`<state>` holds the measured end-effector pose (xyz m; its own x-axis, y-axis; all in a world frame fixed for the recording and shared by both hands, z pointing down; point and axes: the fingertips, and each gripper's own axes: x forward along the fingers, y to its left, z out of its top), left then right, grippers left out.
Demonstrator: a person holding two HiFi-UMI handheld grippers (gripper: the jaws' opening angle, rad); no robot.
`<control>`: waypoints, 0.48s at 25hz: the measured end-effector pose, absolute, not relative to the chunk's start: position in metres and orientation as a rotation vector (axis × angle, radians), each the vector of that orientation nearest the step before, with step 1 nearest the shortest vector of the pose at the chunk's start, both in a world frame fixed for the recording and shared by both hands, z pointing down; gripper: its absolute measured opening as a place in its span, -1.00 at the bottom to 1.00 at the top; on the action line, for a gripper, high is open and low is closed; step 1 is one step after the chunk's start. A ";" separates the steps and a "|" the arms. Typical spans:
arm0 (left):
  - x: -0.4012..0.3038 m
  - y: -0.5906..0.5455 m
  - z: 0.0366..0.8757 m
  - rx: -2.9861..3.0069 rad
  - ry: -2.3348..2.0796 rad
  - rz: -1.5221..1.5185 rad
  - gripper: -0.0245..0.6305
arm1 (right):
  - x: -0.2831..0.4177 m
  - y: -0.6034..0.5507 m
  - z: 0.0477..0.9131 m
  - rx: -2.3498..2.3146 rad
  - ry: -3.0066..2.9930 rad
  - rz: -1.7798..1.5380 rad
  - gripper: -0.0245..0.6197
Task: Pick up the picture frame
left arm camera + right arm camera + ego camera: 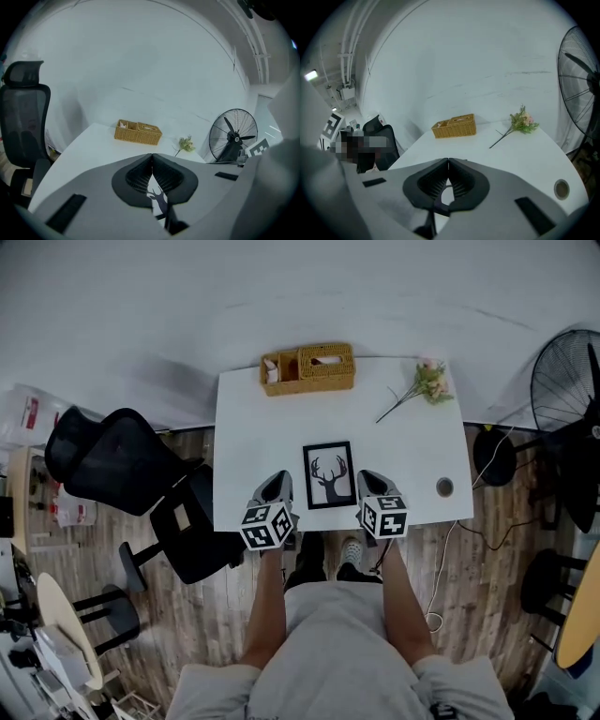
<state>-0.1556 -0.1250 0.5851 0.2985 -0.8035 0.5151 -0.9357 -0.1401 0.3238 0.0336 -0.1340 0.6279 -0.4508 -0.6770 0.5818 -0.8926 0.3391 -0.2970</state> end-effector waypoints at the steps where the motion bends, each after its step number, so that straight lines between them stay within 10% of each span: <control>1: -0.155 -0.130 0.594 1.967 -1.529 0.301 -0.85 | 0.032 -0.134 0.634 1.385 -2.235 0.847 -0.85; 12: -0.144 -0.163 0.680 1.897 -1.393 0.509 -0.85 | 0.011 -0.158 0.681 1.382 -2.089 0.914 -0.85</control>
